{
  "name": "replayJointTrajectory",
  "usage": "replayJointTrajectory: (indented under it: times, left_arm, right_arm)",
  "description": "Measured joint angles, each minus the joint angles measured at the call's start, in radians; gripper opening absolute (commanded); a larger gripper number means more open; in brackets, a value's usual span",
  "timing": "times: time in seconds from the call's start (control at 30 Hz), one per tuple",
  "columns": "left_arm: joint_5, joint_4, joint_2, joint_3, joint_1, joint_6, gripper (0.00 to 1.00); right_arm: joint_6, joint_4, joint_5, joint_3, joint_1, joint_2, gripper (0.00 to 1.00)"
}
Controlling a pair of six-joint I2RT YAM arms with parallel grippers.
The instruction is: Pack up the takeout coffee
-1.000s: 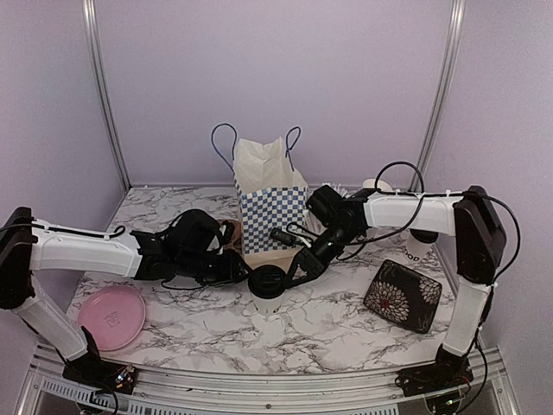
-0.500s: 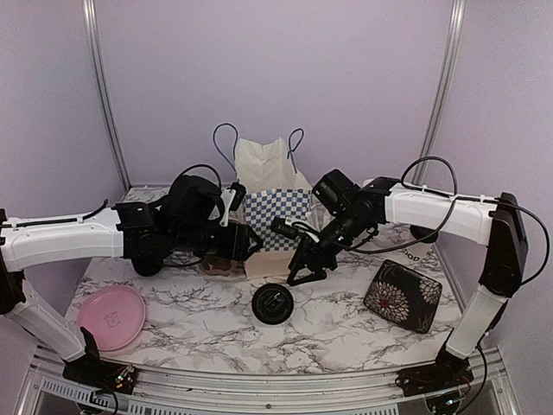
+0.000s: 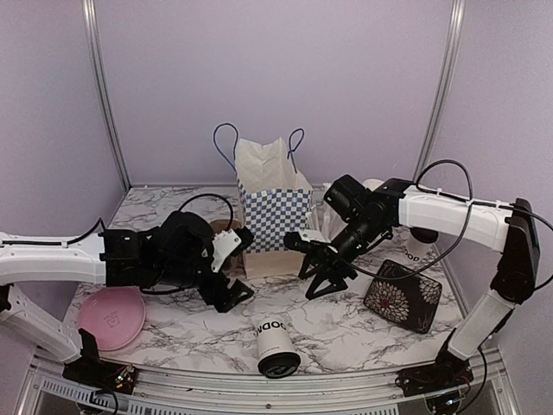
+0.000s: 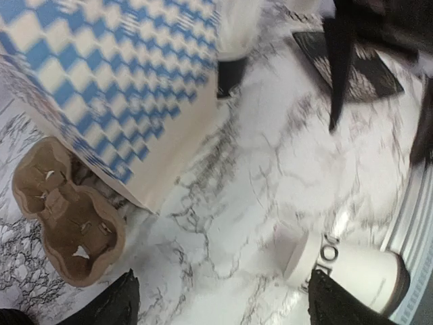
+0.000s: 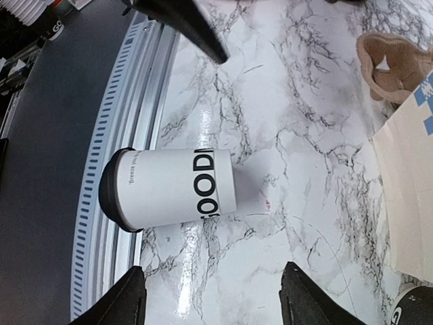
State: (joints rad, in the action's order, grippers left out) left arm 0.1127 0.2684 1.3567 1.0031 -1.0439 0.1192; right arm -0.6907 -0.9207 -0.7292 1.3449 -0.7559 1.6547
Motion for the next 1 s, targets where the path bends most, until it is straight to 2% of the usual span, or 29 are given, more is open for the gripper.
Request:
replayJointTrajectory:
  times: [0.1, 0.17, 0.37, 0.53, 0.77, 1.0]
  left_arm:
    - [-0.055, -0.01, -0.068, -0.128, -0.074, -0.142, 0.99]
    - [-0.083, -0.014, -0.096, -0.177, -0.084, -0.225, 0.98]
    - [-0.151, -0.054, -0.091, -0.205, -0.092, -0.494, 0.96]
    - [-0.196, -0.079, 0.052, -0.135, -0.105, -0.642, 0.95]
    - [-0.199, -0.093, 0.243, -0.04, -0.17, -0.803, 0.97]
    - [-0.178, -0.135, 0.351, 0.017, -0.241, -0.916, 0.98]
  right_arm:
    - [-0.078, -0.032, -0.048, -0.034, 0.03, -0.058, 0.67]
    - [-0.117, -0.045, -0.08, -0.042, 0.068, -0.087, 0.67]
    - [-0.164, -0.048, -0.133, -0.077, 0.133, -0.117, 0.67]
    - [-0.177, -0.047, -0.134, -0.146, 0.135, -0.151, 0.64]
    - [-0.177, -0.007, -0.037, -0.293, 0.137, -0.224, 0.63]
    - [-0.179, 0.02, -0.002, -0.348, 0.148, -0.229, 0.62]
